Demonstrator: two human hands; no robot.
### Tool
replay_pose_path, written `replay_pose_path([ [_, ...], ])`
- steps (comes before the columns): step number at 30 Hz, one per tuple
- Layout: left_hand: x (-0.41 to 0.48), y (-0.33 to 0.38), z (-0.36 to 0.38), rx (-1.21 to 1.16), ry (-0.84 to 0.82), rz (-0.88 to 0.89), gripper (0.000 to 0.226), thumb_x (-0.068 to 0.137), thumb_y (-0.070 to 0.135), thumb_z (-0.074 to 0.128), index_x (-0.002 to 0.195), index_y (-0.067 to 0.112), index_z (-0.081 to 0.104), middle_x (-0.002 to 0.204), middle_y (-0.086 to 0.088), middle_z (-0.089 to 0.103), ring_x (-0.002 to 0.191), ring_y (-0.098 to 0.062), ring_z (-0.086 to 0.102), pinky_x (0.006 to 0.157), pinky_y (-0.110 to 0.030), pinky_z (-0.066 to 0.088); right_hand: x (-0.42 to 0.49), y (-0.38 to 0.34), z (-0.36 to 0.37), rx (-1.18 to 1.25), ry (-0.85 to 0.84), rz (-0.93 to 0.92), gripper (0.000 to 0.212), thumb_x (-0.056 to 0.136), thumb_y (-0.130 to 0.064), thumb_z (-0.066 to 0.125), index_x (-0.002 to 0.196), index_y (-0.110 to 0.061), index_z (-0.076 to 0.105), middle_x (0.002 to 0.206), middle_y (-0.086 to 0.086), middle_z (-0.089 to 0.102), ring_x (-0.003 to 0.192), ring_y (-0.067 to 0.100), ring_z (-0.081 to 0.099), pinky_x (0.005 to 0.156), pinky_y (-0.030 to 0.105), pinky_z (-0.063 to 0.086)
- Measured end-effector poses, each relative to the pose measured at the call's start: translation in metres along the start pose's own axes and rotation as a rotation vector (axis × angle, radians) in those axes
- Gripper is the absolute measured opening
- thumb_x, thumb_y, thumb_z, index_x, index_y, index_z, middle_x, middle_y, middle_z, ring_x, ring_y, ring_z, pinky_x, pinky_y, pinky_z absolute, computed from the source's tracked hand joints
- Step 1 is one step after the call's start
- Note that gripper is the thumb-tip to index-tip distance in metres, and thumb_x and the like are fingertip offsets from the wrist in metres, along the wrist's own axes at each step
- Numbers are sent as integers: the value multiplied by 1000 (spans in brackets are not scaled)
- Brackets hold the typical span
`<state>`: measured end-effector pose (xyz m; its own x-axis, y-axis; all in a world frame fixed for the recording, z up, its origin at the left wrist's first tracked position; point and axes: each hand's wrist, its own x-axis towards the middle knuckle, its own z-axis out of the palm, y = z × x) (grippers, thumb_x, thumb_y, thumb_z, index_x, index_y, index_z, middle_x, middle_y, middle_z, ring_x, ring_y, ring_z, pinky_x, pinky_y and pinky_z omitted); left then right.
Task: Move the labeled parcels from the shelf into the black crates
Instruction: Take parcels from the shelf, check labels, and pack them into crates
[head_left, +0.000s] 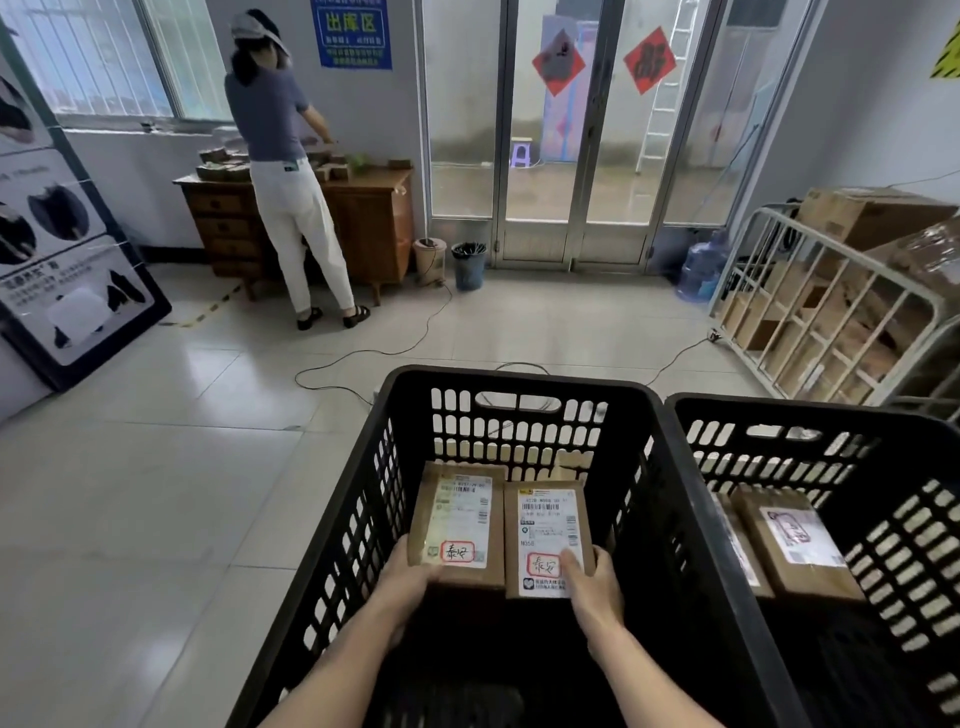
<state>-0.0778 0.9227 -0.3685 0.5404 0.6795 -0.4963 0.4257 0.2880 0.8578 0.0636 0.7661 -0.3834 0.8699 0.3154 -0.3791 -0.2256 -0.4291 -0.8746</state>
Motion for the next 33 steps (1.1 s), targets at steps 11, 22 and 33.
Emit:
replay_pose_path([
  [11, 20, -1, 0, 1, 22, -12, 72, 83, -8, 54, 146, 17, 26, 119, -7, 57, 109, -21, 52, 105, -40, 40, 27, 8, 16, 14, 15, 43, 45, 93, -28, 52, 132, -9, 42, 103, 8, 63, 86, 23, 60, 72, 30, 45],
  [22, 14, 2, 15, 687, 167, 151, 74, 90, 25, 56, 148, 10, 11, 149, -12, 28, 137, -27, 30, 114, -42, 30, 21, -6, 12, -618, 74, -160, 60, 91, -38, 52, 141, -16, 29, 146, 14, 32, 133, 31, 32, 101, 40, 38],
  [33, 16, 6, 13, 1409, 2, 423, 76, 96, 50, 32, 149, 8, -4, 159, -9, -8, 147, -20, -8, 119, -33, -2, 12, 2, 17, -934, -71, -577, 52, 95, -31, 46, 141, -12, 29, 152, 1, 25, 142, 14, 20, 115, 27, 23],
])
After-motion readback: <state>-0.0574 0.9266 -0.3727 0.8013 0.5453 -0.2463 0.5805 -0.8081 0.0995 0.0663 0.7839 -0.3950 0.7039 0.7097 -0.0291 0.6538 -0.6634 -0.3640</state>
